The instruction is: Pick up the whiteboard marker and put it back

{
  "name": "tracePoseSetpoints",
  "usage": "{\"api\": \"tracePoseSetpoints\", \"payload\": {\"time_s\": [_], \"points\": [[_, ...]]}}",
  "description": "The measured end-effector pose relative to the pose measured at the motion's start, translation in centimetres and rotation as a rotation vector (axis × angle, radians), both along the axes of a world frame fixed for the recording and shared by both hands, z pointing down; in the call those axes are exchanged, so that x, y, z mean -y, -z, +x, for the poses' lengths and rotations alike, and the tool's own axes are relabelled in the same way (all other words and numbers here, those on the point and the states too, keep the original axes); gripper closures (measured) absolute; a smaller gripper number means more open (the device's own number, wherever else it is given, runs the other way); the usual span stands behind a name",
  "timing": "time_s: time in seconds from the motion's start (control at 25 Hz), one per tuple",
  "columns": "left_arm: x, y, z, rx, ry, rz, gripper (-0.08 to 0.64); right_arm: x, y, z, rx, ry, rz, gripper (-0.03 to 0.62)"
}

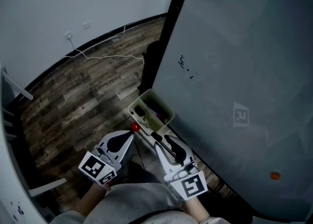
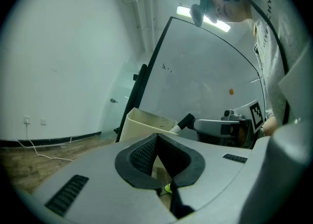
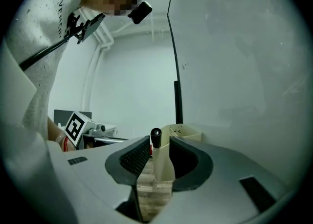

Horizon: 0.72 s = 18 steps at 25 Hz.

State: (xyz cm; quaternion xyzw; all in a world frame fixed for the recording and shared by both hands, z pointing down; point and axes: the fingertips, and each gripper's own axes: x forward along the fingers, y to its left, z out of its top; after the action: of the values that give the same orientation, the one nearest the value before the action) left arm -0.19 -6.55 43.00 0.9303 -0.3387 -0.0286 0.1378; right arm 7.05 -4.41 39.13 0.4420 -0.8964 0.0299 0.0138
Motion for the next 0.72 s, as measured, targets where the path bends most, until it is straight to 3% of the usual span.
{"api": "tracePoseSetpoints", "payload": {"time_s": [0.36, 0.72], "points": [[1.4, 0.9, -0.6, -0.002, 0.06, 0.021, 0.546, 0.9, 0.8, -0.7, 0.028, 0.074, 0.035, 0.471], [2.0, 1.0, -0.2, 0.004, 0.02, 0.015, 0.545, 1.1, 0.2, -1.5, -0.001, 0.09, 0.025, 0.472]]}}
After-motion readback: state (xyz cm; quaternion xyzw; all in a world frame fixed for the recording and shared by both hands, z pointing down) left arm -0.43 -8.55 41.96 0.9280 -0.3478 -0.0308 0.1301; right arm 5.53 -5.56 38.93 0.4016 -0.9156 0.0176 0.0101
